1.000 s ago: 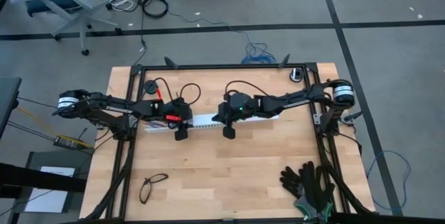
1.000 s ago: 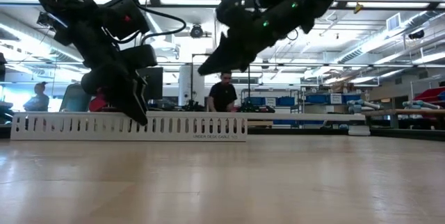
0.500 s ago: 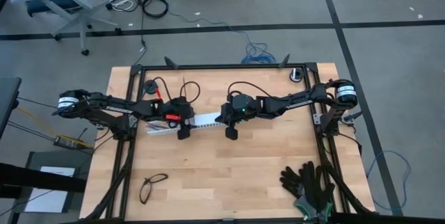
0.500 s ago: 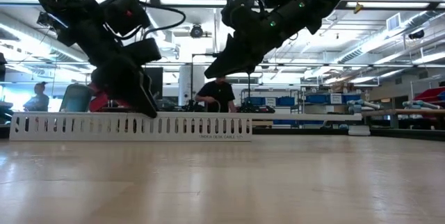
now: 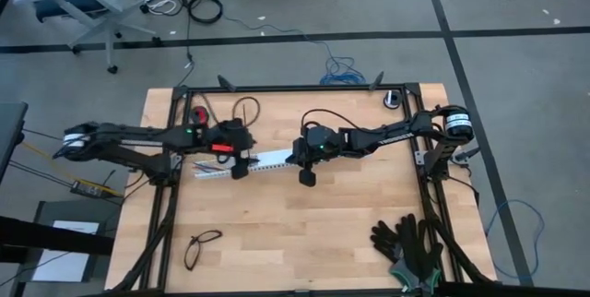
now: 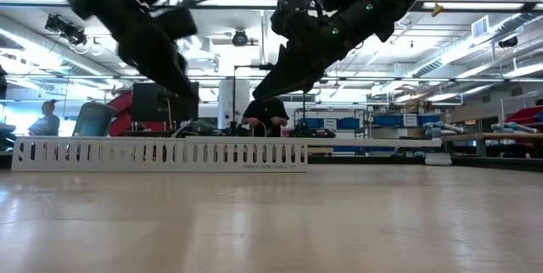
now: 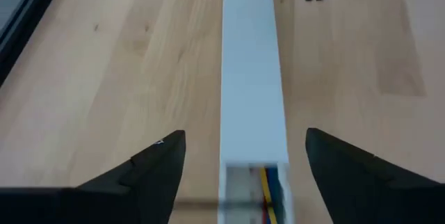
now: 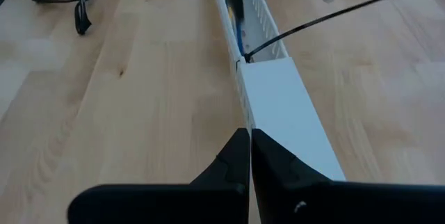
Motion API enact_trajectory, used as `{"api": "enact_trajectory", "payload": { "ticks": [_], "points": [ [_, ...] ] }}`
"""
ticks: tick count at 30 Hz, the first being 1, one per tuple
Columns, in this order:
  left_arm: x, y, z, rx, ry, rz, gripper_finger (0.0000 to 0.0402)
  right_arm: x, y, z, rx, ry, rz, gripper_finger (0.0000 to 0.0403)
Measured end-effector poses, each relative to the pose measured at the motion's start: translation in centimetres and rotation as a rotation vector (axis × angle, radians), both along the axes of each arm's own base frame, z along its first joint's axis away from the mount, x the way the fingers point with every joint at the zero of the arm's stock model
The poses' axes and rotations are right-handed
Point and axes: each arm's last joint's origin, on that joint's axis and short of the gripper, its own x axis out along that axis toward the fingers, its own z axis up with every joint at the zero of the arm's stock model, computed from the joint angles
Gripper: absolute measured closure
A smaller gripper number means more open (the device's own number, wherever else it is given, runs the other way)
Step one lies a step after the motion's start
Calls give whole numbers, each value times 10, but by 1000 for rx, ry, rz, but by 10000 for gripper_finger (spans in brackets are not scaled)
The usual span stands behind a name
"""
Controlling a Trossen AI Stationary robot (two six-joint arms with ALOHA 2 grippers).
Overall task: Ziptie cables
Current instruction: Close the white cable duct using the cover
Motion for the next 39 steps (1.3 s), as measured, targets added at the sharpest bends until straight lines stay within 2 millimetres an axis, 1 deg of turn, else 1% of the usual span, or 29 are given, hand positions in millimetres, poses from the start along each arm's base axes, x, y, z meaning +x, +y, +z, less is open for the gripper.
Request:
{"api": "enact_trajectory", "payload": {
  "ticks": [5,8,13,17,20,23,29,39],
  "points": [
    [-31,-7,19,-50,-22,46,143,-1,0,-1,0,15,0,403],
    [-47,-11,17,-86,-21,71,149,-1,0,-1,0,14,0,403],
    [-61,-17,-14,-178,48,133,152,-1,0,-1,0,14,0,403],
    [-63,-20,-42,-259,28,106,151,-1,0,-1,2,12,3,403],
    [-62,-20,-54,-273,-40,80,151,0,0,-1,3,8,4,403],
    [-62,-20,-59,-259,-83,73,151,0,3,-1,3,8,9,403],
    [-64,-17,-64,-130,-52,105,151,0,5,0,4,5,17,403],
    [-60,-17,-66,-102,-55,89,151,0,5,0,6,2,14,403]
  ]
}}
